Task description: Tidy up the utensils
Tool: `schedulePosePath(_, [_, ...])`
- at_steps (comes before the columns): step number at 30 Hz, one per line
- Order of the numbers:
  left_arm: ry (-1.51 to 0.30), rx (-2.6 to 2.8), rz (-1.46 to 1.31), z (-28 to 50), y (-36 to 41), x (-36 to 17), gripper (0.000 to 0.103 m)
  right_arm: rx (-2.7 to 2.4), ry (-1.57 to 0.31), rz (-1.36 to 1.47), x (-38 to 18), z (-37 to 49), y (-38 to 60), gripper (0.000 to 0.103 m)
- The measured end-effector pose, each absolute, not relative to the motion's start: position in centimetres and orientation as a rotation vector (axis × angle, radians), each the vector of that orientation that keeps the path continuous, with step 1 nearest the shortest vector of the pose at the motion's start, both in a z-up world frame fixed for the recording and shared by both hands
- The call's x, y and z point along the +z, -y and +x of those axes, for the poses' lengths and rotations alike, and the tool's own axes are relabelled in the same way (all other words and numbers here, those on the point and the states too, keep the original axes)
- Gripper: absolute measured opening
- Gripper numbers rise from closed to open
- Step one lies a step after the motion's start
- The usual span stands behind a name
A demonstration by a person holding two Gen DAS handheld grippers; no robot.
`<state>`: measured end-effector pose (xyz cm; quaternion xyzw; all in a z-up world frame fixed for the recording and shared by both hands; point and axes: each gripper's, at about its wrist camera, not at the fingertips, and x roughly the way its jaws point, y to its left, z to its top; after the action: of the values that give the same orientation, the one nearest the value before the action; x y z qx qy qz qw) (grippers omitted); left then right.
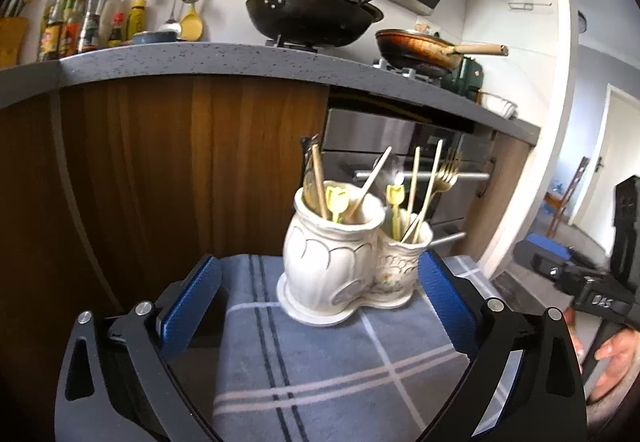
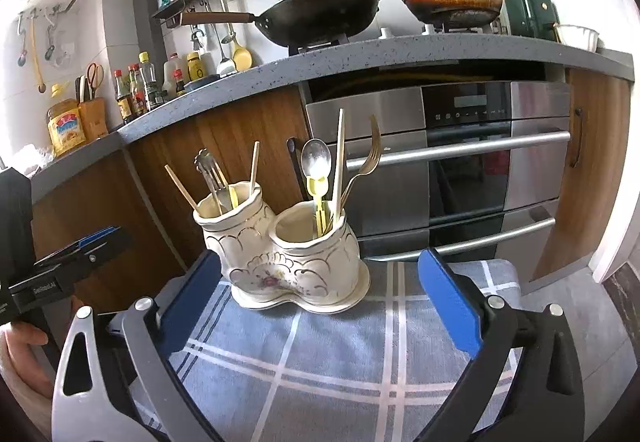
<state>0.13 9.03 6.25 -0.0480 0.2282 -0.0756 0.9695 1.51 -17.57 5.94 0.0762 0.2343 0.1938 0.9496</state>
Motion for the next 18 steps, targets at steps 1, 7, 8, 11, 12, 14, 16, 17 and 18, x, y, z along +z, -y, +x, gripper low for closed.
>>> schedulePosePath(1, [-0.460,-0.135,-0.087,0.0,-8.9,6.1,0.098,0.390,-0.467,0.149,6.0,1.3,17.5,0.098])
schedulePosePath(7, [-0.447,-0.040,0.004,-0.5,-7.6,5.2,0.098,0.343,-0.380,0.112,5.7,0.0,17.6,0.098])
schedulePosePath(8, [-0.451,-0.030,0.021,-0.5,-7.3,5.1,0.098,0.339,-0.364,0.104,5.5,-0.2,17.7,0.098])
schedulePosePath(11, [-0.471,-0.007,0.044,-0.5,-6.8,4.7,0.098,0.334,-0.340,0.068,5.2,-0.5,17.5,0.098])
schedulePosePath(12, [-0.474,-0.007,0.046,-0.6,-6.7,4.6,0.098,0.329,-0.336,0.055,5.1,-0.6,17.5,0.098])
schedulePosePath(14, [-0.482,-0.002,0.052,-0.6,-6.5,4.4,0.098,0.317,-0.328,0.039,5.0,-0.7,17.4,0.098])
schedulePosePath(16, [-0.492,0.000,0.057,-0.7,-6.4,4.3,0.098,0.312,-0.324,0.033,4.8,-0.8,17.4,0.098])
schedulePosePath(17, [-0.491,-0.001,0.057,-0.7,-6.4,4.3,0.098,0.310,-0.330,0.031,4.7,-0.8,17.3,0.098])
schedulePosePath(18, [-0.490,-0.006,0.056,-0.7,-6.3,4.3,0.098,0.309,-0.337,0.032,4.6,-0.7,17.3,0.098])
